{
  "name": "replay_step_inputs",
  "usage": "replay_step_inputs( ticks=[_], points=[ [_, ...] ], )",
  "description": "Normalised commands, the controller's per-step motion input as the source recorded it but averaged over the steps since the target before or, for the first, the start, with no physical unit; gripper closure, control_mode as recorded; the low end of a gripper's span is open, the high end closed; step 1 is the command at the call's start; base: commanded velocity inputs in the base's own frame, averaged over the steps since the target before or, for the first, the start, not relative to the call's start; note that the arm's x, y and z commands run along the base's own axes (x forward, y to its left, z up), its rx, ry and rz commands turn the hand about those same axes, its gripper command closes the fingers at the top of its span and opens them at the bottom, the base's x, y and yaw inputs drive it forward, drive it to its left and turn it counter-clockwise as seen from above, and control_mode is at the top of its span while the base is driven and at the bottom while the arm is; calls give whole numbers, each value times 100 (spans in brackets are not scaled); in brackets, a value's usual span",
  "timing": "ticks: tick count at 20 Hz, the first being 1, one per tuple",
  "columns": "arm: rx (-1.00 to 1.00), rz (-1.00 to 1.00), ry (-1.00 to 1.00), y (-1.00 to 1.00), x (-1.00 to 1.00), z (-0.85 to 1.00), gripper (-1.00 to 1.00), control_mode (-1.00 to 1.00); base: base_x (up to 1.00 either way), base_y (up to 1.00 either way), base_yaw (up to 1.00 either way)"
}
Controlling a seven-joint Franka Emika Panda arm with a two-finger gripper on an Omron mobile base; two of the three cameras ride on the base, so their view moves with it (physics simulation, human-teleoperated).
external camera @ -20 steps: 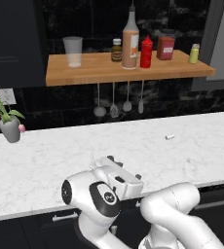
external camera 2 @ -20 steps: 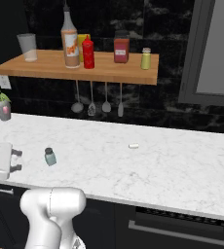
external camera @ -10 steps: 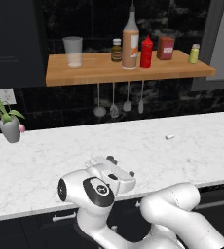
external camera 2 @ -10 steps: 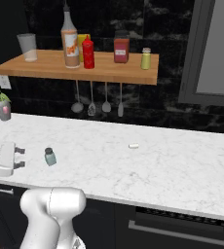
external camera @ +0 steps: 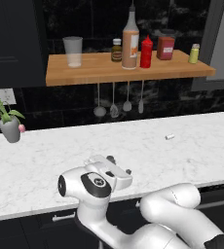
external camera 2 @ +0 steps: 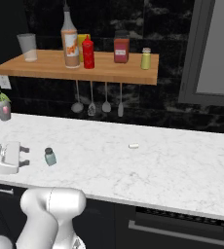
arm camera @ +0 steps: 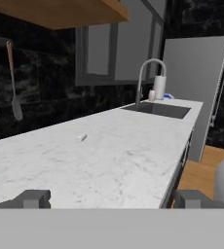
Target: Put the shaker and condiment bottle from the counter next to their counterparts in the cabinet.
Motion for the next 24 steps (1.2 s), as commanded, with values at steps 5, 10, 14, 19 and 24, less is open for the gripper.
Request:
replay_step_inputs(
  ticks=[5, 10, 14, 19, 24],
  points=[
    [0, 0, 0, 0, 17, -12, -100, -100, 0, 0, 0],
    [-1, 0, 0, 7, 20, -13, -100, -100, 0, 0, 0],
    [-4, 0, 0, 18, 18, -19, -100, -100, 0, 0, 0],
    [-3, 0, 0, 16, 24, -15, -100, -100, 0, 0, 0],
    [0, 0, 0, 0, 25, -7, -100, -100, 0, 0, 0]
  ],
)
